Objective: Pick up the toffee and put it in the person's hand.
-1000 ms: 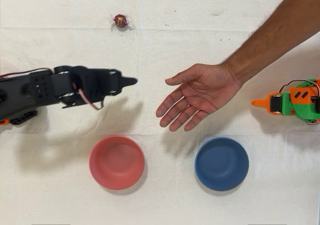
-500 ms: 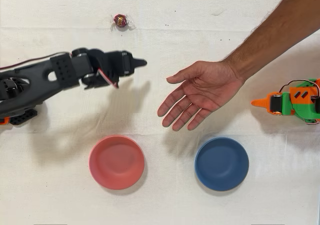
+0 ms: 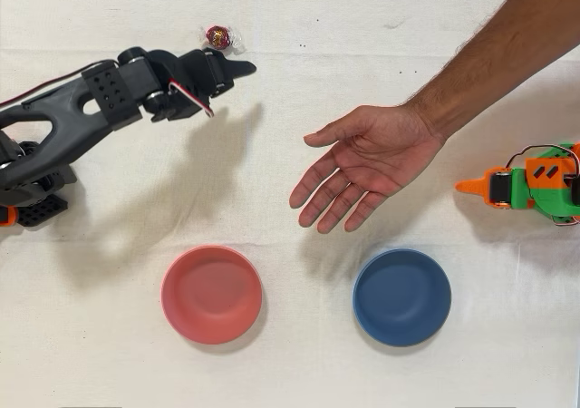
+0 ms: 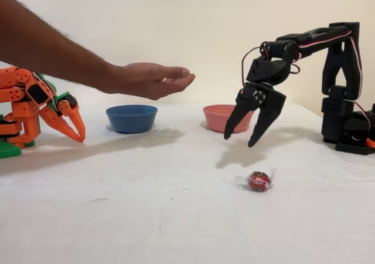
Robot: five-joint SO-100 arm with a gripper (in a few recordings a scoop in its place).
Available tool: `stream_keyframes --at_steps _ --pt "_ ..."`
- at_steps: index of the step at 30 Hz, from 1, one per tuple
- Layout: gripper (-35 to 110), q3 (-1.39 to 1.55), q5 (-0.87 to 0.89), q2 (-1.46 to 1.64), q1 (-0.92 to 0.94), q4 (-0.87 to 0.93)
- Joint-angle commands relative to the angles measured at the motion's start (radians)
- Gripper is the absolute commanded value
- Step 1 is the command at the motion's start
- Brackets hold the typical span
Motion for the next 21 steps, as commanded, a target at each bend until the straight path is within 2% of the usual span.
stream_keyframes --at_steps 1,21 --pt "30 -0.066 0.049 0.023 -0.052 -0.003" --pt "30 -0.204 0.072 -0.144 -0.158 -0.038"
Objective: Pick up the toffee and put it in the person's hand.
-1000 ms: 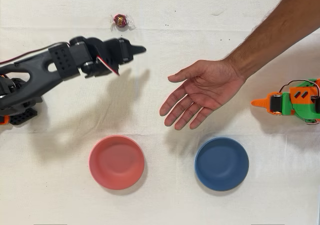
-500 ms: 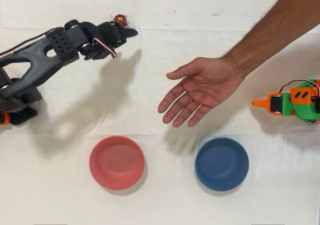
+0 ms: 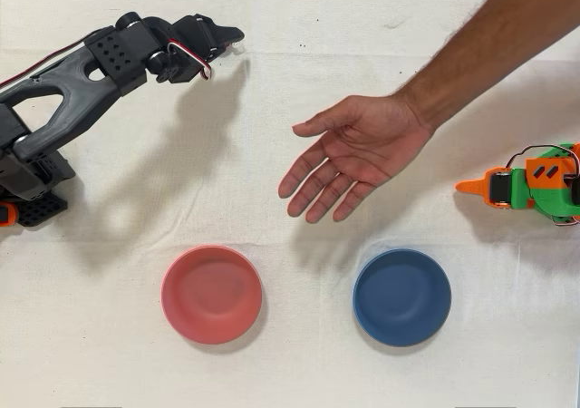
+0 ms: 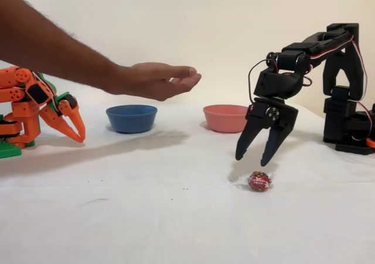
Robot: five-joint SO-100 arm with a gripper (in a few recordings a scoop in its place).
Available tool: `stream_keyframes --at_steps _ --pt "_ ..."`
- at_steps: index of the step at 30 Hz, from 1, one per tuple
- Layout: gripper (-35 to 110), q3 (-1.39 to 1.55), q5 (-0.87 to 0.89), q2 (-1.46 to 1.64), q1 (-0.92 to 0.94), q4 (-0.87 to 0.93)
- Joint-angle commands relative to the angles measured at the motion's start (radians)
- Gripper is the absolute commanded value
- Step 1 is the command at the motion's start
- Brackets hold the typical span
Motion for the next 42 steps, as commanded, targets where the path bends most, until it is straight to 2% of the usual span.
stream_keyframes --at_steps 1,42 --pt "30 -0.083 0.018 0.02 -0.028 -0.014" --pt "27 0.061 0.098 -0.054 -0.08 -0.118"
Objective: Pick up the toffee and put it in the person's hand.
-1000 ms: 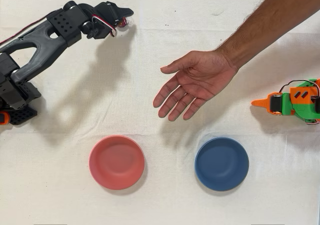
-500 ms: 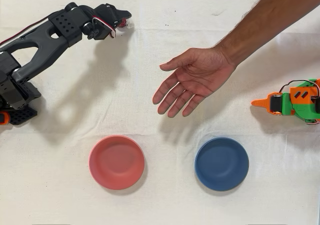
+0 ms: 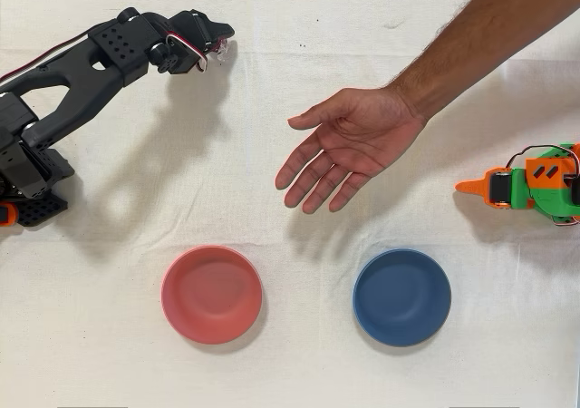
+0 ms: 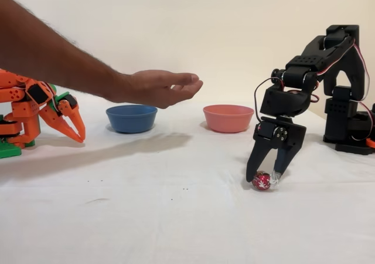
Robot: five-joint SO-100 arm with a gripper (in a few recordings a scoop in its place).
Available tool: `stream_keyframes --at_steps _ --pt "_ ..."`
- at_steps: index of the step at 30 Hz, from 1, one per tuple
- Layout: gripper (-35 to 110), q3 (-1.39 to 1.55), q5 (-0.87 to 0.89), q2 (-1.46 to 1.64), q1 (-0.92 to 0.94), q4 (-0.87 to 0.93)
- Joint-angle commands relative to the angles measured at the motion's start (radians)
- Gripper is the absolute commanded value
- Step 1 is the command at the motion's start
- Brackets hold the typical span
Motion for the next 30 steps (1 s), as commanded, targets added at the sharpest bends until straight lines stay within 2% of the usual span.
stream_keyframes --at_steps 1,30 --pt "27 -0.009 0.025 0.029 -0.021 -0.009" --pt "17 -0.066 0.069 0.048 0.011 -0.034"
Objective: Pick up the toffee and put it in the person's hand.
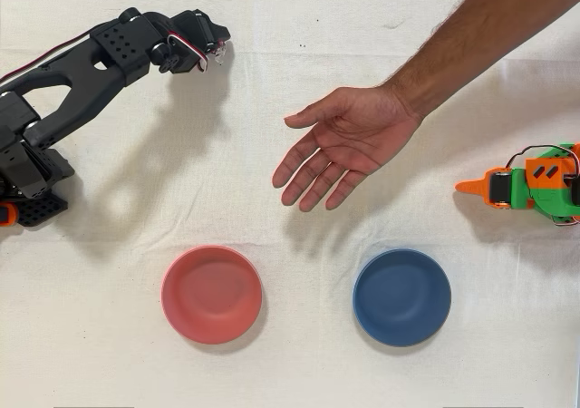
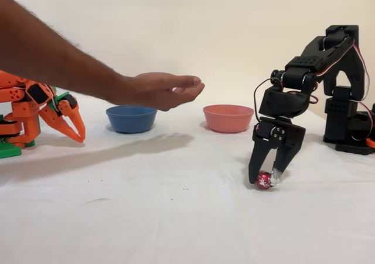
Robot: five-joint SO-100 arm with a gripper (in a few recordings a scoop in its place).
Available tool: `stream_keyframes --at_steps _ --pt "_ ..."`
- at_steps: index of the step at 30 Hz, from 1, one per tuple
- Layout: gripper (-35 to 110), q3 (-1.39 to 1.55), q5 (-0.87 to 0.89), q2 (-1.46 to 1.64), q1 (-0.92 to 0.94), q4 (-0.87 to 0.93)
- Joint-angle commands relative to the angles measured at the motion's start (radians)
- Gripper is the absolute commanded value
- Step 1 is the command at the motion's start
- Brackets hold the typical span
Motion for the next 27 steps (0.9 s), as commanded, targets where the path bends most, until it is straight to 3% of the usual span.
stream_keyframes --at_steps 1,27 --pt "17 -0.054 0.008 0.055 0.006 0.005" --pt "15 -0.164 -0.064 0.156 0.064 0.115"
